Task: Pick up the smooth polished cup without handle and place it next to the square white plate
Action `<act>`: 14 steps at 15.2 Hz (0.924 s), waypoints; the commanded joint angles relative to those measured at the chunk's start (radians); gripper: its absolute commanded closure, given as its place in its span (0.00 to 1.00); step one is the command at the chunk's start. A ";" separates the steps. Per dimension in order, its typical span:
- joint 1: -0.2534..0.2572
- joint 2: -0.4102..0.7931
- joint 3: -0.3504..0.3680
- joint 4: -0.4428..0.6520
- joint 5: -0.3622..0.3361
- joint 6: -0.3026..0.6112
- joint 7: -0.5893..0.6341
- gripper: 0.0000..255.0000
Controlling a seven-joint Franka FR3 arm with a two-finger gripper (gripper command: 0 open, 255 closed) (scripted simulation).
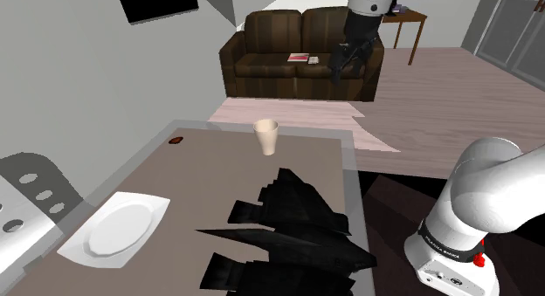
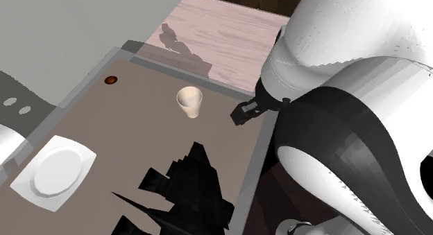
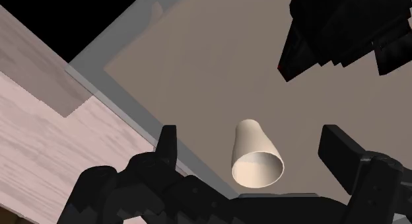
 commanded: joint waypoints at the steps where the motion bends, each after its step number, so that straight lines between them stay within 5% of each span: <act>1: 0.000 0.000 0.000 0.000 0.000 0.000 0.000 0.00; 14: 0.017 0.452 -0.061 0.108 0.069 0.281 -0.041 0.00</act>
